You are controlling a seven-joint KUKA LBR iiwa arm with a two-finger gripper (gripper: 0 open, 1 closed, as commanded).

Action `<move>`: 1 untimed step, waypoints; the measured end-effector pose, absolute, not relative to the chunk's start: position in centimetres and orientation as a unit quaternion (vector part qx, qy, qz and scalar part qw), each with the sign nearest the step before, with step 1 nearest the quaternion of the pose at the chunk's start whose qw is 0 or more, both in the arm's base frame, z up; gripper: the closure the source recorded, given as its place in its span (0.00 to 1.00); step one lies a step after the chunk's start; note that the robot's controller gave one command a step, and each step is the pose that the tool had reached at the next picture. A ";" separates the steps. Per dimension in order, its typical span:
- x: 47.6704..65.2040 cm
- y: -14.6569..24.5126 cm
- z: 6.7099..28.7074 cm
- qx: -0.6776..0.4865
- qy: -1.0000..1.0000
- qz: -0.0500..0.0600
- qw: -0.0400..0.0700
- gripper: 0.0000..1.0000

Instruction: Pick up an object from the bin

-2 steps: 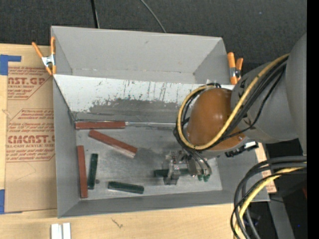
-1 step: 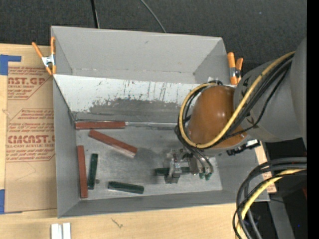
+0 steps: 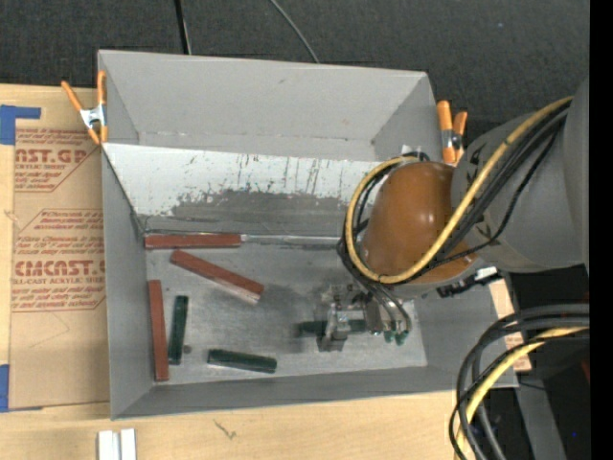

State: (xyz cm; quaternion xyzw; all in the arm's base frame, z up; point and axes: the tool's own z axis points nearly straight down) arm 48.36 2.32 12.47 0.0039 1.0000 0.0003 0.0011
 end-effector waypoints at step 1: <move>48.3 2.3 12.9 0.004 1.000 0.000 0.000 1.00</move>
Offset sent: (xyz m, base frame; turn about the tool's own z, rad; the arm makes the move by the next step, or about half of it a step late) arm 0.0000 0.0001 0.0374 0.0000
